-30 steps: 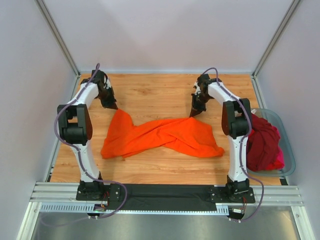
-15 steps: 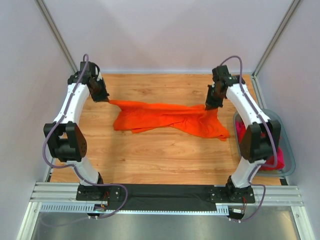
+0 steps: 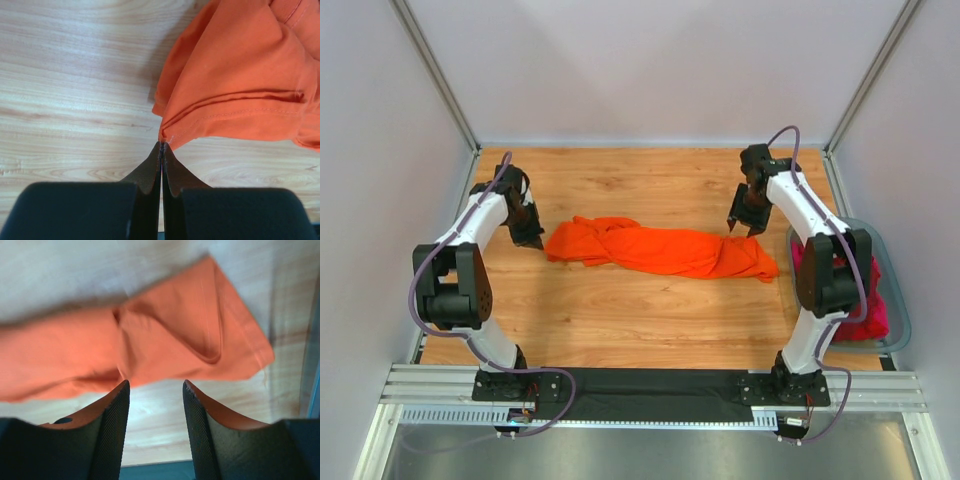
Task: Fold and stack the t-shirts
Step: Flatten the tshirt out
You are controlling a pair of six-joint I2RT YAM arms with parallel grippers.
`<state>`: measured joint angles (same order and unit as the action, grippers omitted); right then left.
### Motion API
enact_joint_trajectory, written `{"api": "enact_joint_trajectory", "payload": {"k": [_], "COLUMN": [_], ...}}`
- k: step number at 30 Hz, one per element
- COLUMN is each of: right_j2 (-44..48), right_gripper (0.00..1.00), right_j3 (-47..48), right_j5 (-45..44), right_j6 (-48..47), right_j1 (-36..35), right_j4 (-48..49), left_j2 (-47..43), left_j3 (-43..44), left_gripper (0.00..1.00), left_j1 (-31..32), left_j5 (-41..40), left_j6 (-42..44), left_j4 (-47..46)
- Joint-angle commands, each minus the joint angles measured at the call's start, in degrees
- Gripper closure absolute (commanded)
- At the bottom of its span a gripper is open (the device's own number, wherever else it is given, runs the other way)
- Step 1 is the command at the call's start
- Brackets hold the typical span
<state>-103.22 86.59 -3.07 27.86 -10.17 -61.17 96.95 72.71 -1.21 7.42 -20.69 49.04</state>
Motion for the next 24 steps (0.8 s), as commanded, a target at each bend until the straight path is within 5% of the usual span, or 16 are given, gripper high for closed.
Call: {"api": "enact_joint_trajectory", "payload": {"k": [1,11,24], "right_j2": [-6.8,-20.3,-22.4], "right_gripper": [0.52,0.53,0.56], "right_j3": [8.9,22.9,21.3], "right_j5": [-5.2,-5.5,-4.4], "right_j6": [8.4,24.9,27.9], "right_j1": [0.3,0.2,-1.2], "right_j4": [-3.4,-13.8,-13.5], "left_j2": [-3.2,-3.9,-4.0], "left_j3": [-0.3,-1.3,-1.8], "left_gripper": [1.0,1.0,1.0], "left_j1": [0.0,0.1,0.0], "left_j5": [0.7,2.9,4.3], "left_j6": [0.6,-0.1,-0.5], "left_j4": [-2.8,-5.1,-6.5]}}
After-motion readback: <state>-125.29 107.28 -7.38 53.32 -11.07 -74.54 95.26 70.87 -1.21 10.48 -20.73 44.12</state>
